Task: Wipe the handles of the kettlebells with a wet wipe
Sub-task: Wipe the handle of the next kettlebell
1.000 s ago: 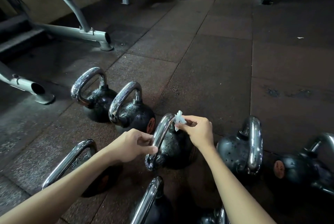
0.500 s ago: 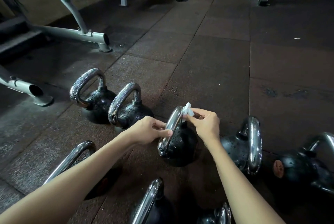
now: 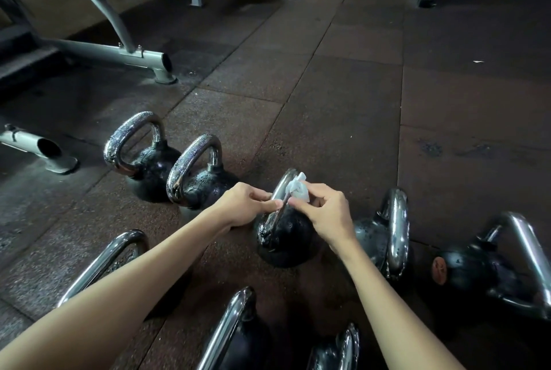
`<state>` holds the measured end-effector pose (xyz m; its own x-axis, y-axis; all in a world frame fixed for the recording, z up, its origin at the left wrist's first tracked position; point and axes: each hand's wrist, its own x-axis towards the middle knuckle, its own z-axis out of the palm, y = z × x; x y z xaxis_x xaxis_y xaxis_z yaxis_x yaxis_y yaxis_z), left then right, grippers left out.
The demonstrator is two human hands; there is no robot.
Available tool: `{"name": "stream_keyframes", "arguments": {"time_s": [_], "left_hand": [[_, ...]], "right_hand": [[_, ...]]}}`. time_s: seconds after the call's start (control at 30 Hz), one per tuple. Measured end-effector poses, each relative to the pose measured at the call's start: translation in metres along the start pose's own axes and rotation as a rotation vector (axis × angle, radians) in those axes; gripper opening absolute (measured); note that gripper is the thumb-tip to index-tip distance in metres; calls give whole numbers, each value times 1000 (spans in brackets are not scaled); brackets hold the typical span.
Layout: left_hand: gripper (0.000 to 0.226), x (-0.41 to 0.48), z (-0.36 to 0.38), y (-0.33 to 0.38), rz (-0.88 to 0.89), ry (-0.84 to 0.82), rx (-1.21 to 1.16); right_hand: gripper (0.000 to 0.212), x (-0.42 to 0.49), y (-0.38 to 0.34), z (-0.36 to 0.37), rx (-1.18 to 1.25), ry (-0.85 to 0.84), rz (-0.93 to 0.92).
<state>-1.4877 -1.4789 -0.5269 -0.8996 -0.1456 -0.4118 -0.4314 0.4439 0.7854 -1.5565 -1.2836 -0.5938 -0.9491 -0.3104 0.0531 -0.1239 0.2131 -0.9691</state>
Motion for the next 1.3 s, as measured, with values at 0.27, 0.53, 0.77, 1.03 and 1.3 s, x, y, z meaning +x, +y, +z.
{"name": "stream_keyframes", "arguments": {"time_s": [0.27, 0.53, 0.77, 1.03, 1.3], "left_hand": [[28, -1, 0, 5, -158, 4, -90], [20, 1, -3, 0, -172, -20, -148], [31, 7, -5, 5, -126, -104, -30], [36, 19, 9, 10, -76, -13, -43], [60, 40, 4, 30, -148, 60, -104]], "right_hand": [[22, 1, 1, 6, -58, 98, -31], [19, -50, -5, 23, -23, 33, -110], [22, -36, -10, 22, -64, 150, -64], [18, -59, -5, 26, 41, 104, 20], [26, -59, 1, 39, 35, 158, 163]]}}
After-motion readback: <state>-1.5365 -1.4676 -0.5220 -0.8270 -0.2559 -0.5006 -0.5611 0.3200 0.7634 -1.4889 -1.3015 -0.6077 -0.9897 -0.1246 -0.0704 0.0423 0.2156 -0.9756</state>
